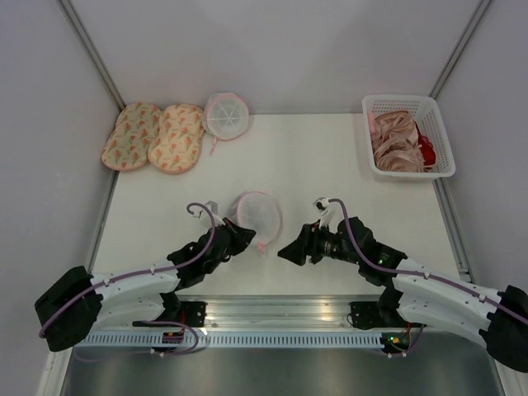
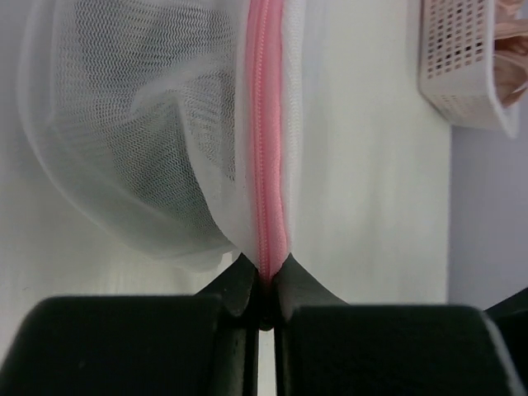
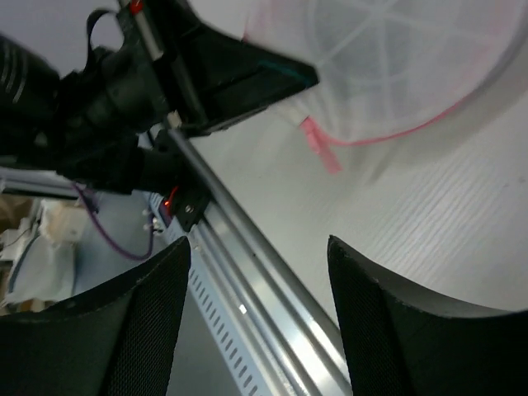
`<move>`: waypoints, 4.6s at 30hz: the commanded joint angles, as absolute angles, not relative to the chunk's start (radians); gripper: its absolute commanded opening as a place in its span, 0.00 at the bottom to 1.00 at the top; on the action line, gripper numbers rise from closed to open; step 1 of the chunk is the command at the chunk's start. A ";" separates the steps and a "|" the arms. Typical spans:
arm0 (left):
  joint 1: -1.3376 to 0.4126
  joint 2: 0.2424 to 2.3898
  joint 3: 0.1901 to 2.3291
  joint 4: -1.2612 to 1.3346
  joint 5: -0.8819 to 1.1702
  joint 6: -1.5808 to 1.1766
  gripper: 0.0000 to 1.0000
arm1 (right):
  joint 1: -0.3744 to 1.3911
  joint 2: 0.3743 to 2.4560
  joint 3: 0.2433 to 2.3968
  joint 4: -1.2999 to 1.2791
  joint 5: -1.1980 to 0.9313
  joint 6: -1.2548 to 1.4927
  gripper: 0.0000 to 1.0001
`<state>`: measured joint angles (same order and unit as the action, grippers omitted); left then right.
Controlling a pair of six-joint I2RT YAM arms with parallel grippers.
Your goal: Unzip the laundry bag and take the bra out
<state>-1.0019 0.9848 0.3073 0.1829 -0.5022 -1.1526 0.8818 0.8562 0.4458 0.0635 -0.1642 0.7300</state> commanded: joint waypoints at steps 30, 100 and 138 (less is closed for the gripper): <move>-0.798 1.111 0.227 0.661 0.081 -1.488 0.02 | 0.885 1.066 0.347 0.457 -0.367 0.882 0.67; -0.836 1.028 0.187 0.594 0.011 -1.509 0.02 | 1.095 1.327 0.472 0.604 0.061 0.925 0.56; -0.736 0.554 0.230 -0.058 -0.025 -1.091 0.02 | 1.094 1.384 0.701 -0.244 -0.132 0.663 0.00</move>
